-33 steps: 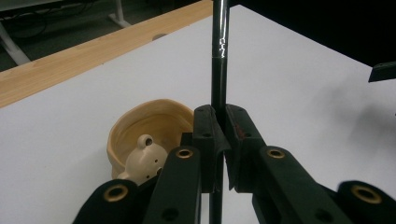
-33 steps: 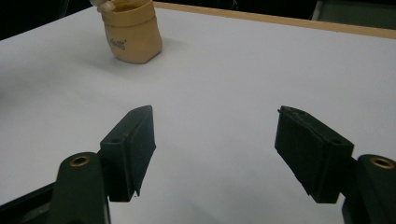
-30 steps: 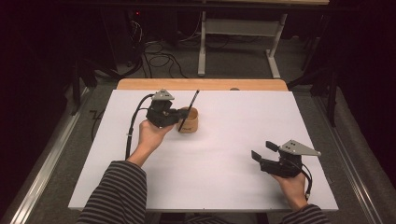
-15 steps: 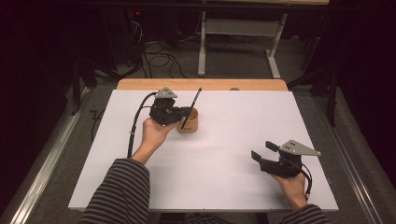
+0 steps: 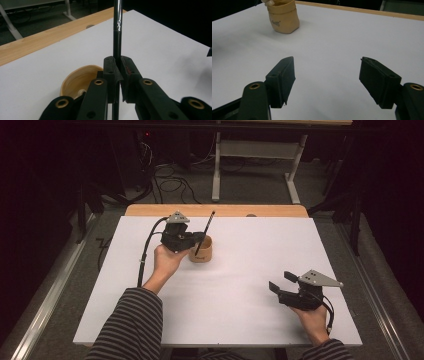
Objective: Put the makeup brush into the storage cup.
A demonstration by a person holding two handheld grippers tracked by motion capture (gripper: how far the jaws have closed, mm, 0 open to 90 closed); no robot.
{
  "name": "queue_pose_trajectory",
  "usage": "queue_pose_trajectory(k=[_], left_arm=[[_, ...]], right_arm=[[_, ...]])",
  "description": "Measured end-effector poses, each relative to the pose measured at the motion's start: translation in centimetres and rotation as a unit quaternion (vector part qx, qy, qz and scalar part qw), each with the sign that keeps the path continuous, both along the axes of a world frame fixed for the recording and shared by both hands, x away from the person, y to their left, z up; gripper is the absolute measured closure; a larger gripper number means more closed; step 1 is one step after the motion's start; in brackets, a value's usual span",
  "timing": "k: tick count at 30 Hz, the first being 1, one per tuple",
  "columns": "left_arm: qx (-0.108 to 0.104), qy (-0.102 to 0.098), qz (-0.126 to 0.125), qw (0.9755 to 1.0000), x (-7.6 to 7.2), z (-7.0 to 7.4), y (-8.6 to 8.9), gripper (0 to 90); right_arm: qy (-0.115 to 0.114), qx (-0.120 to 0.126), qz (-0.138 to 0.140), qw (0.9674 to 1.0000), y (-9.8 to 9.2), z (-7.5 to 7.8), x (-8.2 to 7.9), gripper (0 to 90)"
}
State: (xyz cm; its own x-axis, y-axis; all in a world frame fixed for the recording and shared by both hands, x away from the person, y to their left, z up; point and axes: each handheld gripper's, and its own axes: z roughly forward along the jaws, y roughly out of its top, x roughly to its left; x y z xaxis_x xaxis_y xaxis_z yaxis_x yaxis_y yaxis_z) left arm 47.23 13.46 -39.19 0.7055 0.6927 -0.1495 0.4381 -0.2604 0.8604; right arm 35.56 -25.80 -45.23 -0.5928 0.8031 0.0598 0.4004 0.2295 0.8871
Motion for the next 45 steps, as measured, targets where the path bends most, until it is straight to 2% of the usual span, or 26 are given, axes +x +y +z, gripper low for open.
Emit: queue_pose_trajectory(k=[14, 39, 45], left_arm=[[0.001, -0.003, 0.007, 1.0000, 0.8, -0.1, -0.8, 83.4], [-0.006, -0.009, 0.033, 0.9994, 1.9, -0.6, -0.9, 83.5], [-0.013, -0.009, 0.040, 0.9991, 2.1, -0.7, -0.8, 83.5]], right_arm=[[0.000, 0.001, 0.001, 1.0000, 0.0, 0.0, 0.0, 29.8], [0.001, 0.003, 0.003, 1.0000, 0.0, 0.0, 0.0, 29.8], [0.001, 0.004, 0.003, 1.0000, 0.0, 0.0, 0.0, 29.8]])
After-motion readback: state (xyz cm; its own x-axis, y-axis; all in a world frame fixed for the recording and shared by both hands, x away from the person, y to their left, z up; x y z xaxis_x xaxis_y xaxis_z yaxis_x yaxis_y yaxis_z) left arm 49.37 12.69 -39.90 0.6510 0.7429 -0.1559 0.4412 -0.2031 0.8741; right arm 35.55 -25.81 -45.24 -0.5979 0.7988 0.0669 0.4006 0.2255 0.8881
